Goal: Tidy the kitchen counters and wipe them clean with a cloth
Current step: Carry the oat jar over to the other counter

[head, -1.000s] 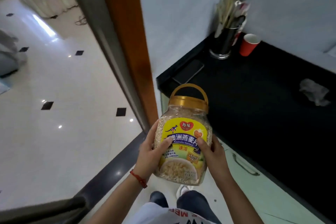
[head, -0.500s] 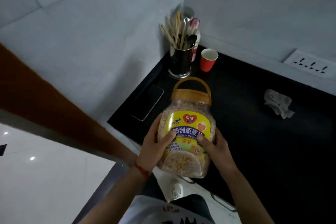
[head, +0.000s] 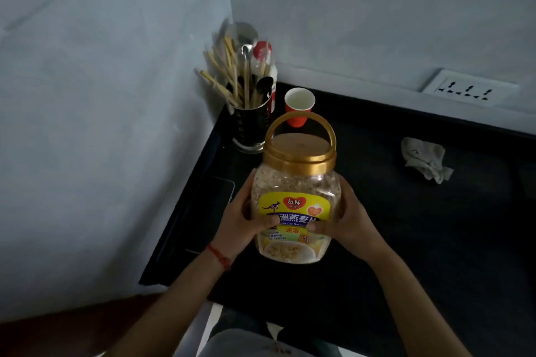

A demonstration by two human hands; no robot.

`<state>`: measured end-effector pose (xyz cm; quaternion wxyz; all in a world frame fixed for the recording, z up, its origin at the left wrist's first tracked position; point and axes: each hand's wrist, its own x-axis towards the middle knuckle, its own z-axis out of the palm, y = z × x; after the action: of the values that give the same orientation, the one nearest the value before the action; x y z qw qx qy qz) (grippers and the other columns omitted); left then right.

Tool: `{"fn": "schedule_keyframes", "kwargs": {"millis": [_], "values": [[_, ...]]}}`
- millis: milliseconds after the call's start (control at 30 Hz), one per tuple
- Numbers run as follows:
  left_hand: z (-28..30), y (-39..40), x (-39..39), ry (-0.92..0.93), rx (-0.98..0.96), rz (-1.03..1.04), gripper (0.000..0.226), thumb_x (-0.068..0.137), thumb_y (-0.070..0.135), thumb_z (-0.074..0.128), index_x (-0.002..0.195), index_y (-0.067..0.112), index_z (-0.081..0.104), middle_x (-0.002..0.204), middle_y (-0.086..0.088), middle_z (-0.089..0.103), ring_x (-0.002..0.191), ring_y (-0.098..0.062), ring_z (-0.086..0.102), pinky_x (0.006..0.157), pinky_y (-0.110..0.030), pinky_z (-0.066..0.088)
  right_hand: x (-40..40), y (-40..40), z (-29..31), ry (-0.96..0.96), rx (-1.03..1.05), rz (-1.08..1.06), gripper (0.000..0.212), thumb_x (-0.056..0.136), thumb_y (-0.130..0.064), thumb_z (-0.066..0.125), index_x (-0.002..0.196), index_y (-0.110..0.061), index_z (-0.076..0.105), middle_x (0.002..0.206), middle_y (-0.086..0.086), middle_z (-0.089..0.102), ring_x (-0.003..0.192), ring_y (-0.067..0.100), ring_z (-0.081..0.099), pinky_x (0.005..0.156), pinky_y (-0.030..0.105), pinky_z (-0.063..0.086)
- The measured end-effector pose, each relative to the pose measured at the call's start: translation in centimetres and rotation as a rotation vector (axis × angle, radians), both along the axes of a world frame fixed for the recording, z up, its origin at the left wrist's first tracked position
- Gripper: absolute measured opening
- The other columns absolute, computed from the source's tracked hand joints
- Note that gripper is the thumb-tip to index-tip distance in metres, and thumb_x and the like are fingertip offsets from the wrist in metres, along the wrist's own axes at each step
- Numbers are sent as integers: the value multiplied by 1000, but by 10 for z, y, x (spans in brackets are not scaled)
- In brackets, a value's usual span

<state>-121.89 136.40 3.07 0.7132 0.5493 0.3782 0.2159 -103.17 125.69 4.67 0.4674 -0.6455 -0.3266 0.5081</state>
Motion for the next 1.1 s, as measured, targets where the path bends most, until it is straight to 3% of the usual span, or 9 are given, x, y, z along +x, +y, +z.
{"fn": "schedule_keyframes", "kwargs": {"millis": [100,200,367,467,567,633,733,867,1100], "values": [[-6,22,7,39,56,-86,110,45,36,86,139,33,30,126,4,59,112,-7,60,82,-19,55,-2,8,-6,-92,18,-49,115,47,-30,84,142,-29,20,129,-7,54,114,7,58,86,27,55],[-14,33,16,63,89,-127,106,54,27,80,144,26,24,130,6,54,118,-2,54,88,-15,52,0,15,-13,-186,47,-89,110,56,-14,86,142,-28,18,130,-16,48,118,-1,52,89,22,52],[-23,47,36,94,192,-94,92,62,21,79,130,55,28,142,13,39,133,-5,38,104,-26,42,6,31,-23,-316,31,-157,104,62,-16,82,134,-44,12,128,-24,40,112,-22,42,85,1,42],[-27,54,48,126,246,-26,91,69,5,75,123,60,26,140,16,37,136,-10,33,108,-35,39,11,44,-29,-391,30,-182,108,63,-23,81,143,-35,9,140,-11,39,123,-8,41,94,10,39],[-27,63,60,133,251,16,88,72,1,73,129,49,27,136,13,39,133,-11,35,105,-37,41,22,56,-32,-441,32,-189,111,66,-25,80,147,-28,5,146,-4,37,131,6,39,100,21,38],[-26,69,70,130,233,62,85,71,2,73,137,34,30,134,10,42,130,-11,37,100,-29,45,29,64,-32,-475,26,-198,109,68,-23,79,147,-29,4,146,-2,38,131,8,39,102,28,39],[-26,74,86,190,252,175,74,71,6,74,136,15,41,137,-4,49,127,-17,45,87,-8,46,37,79,-33,-521,12,-240,97,73,-20,75,146,-31,12,141,-2,46,126,8,43,98,25,40],[-27,79,103,215,172,284,66,72,11,74,132,11,46,135,-10,52,125,-21,49,98,-25,41,42,97,-37,-503,-32,-321,80,76,-18,73,142,-27,28,132,-1,55,122,14,52,93,23,43],[-34,91,112,215,104,332,62,74,16,73,130,10,47,135,-11,53,125,-21,50,101,-30,42,47,116,-38,-465,-55,-317,72,77,-17,71,138,-26,33,132,-1,55,123,16,52,98,31,45]]}}
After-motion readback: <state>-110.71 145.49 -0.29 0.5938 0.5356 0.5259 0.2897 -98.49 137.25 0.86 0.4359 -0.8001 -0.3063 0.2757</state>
